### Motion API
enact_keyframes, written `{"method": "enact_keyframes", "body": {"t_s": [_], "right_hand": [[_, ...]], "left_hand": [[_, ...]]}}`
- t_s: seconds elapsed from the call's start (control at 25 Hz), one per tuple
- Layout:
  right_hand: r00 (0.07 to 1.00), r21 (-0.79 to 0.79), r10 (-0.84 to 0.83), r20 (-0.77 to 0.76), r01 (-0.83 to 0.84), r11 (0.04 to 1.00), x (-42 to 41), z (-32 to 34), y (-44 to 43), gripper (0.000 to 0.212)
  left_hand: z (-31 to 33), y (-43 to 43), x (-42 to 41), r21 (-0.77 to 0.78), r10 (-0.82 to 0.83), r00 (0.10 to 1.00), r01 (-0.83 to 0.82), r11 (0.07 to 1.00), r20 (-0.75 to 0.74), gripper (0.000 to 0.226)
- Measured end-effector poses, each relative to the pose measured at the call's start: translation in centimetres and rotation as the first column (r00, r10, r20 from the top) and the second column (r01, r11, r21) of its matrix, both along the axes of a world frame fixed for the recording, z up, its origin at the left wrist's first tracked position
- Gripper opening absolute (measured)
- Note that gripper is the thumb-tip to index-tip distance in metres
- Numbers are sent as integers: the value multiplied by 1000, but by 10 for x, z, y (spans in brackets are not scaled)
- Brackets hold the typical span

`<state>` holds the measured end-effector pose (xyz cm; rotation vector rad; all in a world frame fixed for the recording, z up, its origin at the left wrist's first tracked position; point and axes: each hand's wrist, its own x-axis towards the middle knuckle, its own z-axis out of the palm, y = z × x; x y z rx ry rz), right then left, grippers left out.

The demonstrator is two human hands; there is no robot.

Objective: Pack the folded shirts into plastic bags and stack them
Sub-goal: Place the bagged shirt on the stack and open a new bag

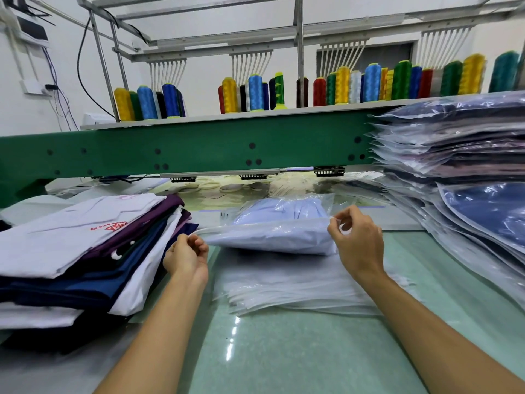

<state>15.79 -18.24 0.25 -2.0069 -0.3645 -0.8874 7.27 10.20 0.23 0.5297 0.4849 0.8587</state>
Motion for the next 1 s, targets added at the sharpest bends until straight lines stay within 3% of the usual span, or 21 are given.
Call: {"method": "enact_keyframes", "body": {"t_s": [0.16, 0.28, 0.48, 0.64, 0.8, 0.92, 1.0], "right_hand": [[993, 151, 121, 4, -121, 981, -1, 1, 2, 7], [977, 264, 210, 28, -210, 942, -1, 2, 5, 5], [960, 265, 267, 82, -279, 923, -9, 4, 17, 5], [933, 109, 298, 201, -323, 940, -25, 8, 31, 4], [881, -131, 431, 196, -412, 902, -51, -1, 57, 11], [840, -198, 531, 109, -505, 840, -56, -11, 63, 8], [815, -52, 577, 58, -575, 817, -53, -9, 61, 5]], "left_hand": [[1, -4, -1, 10, -40, 998, 40, 999, -48, 20], [0, -14, 0, -4, -172, 977, 173, 985, -125, 20], [3, -42, 0, 100, -472, 861, 495, 863, -190, 65], [1, -66, 4, 215, -531, 783, 608, 764, -324, 61], [-1, -70, -2, 199, -652, 700, 711, 674, -292, 36], [-4, -68, 0, 240, -552, 767, 633, 736, -327, 43], [-4, -69, 0, 325, -366, 845, 498, 804, -390, 42]]}}
